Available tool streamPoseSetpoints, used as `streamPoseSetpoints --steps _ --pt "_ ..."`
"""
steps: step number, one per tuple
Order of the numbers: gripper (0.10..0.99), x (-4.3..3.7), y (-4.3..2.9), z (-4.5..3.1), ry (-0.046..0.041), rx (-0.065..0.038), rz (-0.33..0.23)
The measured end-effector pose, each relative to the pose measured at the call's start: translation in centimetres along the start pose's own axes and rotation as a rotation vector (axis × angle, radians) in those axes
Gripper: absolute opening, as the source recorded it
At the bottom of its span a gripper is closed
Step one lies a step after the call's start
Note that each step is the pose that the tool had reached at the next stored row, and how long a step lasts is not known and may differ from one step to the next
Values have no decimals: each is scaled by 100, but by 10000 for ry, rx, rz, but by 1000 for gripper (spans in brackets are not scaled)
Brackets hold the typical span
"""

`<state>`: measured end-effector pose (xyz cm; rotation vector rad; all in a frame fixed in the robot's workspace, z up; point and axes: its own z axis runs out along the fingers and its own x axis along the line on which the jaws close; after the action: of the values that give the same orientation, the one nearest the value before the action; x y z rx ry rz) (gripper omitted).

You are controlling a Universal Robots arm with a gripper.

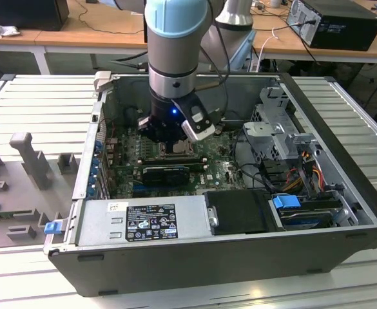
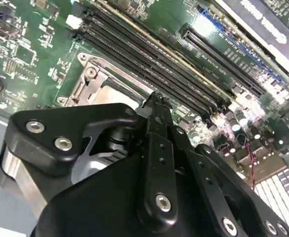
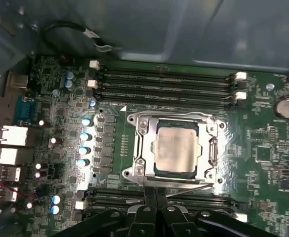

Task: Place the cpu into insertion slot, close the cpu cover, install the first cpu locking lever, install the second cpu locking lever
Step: 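Install the second cpu locking lever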

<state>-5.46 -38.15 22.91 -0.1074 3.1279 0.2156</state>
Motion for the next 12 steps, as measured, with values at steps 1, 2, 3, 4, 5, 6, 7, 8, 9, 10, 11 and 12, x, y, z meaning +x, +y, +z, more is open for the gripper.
streamPoseSetpoints --steps 1,2,3,4,5,6,7,8,9,10,11,12 --pt "106 2 -4 32 0 0 3" --pt "106 7 -8 45 0 -9 4" --pt "106 18 -16 47 -2 -67 6" --pt "106 38 -32 48 -14 -211 2" --pt "106 50 -43 48 -22 -307 0" --pt "106 67 -66 47 -30 -423 1" --pt "106 77 -86 46 -34 -493 2" --pt "106 89 -110 47 -40 -573 3" --pt "106 99 -133 48 -45 -641 3" --pt "106 105 -166 49 -49 -712 3" --pt "106 108 -198 51 -54 -785 3" --pt "106 112 -234 52 -63 -898 2"
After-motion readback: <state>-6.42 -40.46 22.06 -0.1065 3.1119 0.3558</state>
